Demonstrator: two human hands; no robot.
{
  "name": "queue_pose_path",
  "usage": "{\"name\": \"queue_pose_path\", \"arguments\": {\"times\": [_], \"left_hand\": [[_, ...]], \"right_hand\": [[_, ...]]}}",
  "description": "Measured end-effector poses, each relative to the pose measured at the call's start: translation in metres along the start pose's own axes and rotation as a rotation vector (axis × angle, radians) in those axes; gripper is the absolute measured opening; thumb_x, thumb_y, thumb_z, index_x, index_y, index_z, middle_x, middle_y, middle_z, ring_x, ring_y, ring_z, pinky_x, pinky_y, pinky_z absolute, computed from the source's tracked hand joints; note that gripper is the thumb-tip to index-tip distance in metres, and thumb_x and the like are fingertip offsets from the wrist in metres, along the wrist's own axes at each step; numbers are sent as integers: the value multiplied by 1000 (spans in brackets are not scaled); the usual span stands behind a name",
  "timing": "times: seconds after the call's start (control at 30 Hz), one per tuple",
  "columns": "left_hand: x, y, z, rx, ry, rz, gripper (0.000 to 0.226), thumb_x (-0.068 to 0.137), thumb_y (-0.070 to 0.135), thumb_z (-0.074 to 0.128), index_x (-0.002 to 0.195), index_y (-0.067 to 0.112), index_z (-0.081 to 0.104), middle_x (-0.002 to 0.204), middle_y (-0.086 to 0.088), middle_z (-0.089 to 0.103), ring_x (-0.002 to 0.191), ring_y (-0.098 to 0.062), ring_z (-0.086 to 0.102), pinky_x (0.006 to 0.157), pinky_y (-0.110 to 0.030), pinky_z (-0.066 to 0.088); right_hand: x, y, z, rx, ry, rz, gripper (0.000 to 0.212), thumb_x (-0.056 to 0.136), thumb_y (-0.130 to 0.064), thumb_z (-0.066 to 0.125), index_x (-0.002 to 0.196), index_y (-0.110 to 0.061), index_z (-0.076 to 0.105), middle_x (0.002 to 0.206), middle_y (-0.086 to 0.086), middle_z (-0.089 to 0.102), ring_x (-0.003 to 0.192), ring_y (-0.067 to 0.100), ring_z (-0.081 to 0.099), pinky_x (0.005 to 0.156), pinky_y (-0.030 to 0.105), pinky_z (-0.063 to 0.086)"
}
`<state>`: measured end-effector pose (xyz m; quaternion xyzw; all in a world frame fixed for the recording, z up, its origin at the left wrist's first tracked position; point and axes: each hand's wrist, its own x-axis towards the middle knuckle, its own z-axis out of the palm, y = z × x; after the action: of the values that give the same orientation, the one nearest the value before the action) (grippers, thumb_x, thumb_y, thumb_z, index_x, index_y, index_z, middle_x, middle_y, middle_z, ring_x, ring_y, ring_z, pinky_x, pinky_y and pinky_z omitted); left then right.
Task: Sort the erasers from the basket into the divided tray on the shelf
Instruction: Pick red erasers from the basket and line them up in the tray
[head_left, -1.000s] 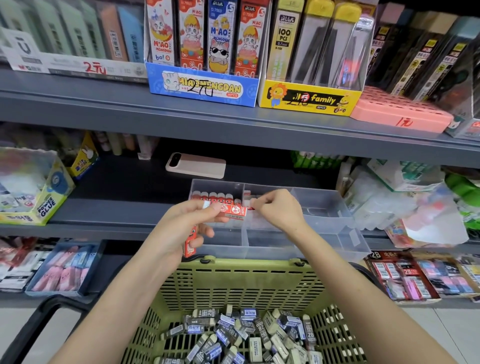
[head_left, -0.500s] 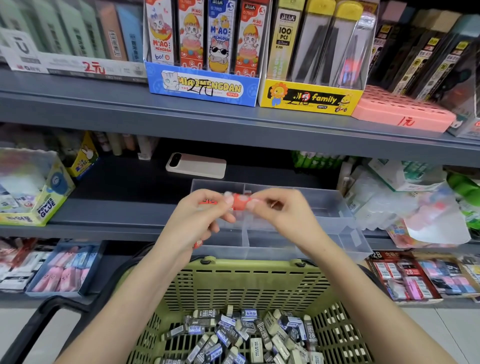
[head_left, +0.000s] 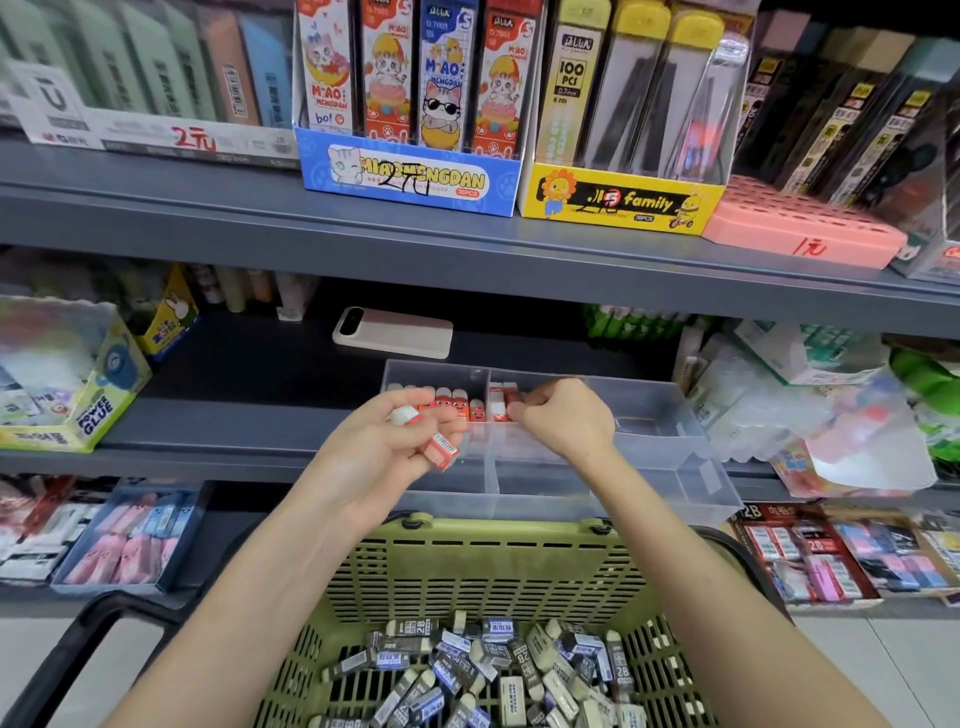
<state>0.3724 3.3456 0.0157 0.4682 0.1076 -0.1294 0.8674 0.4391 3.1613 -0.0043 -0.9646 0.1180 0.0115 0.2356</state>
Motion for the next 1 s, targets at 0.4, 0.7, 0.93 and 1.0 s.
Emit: {"name": "queue_pose_path", "arguments": {"times": [0.4,0.7,0.93,1.0], "left_hand": [[4,-8,0,93,-35,177,6,92,7,54,93,3,59,104,-15,72,99,-25,69,72,-26,56],[-2,-10,0,622,-32,361,11,88,24,63,95,16,62,97,5,74,97,-5,67,87,-26,49],[18,8,0,534,-3,321,13,80,12,73,92,10,69,82,-9,73,77,-23,68,75,-30,56],[35,13,3,597,49,332,15,79,7,74,90,15,66,80,-11,72,72,-21,67,66,-26,55]], "right_hand": [[-59,-13,-19,546,-51,-419,30,85,-43,61,62,-24,67,60,-2,61,55,2,49,54,16,38],[-79,-15,-14,721,-303,-378,8,84,-21,68,81,-14,70,66,3,69,62,10,64,59,20,49],[-66,-11,-19,788,-228,-318,4,84,-22,68,80,-22,71,70,1,71,63,2,61,60,13,45],[-59,0,-20,636,-13,-289,7,83,-29,67,77,-27,69,72,-4,70,70,4,62,68,20,48]]}}
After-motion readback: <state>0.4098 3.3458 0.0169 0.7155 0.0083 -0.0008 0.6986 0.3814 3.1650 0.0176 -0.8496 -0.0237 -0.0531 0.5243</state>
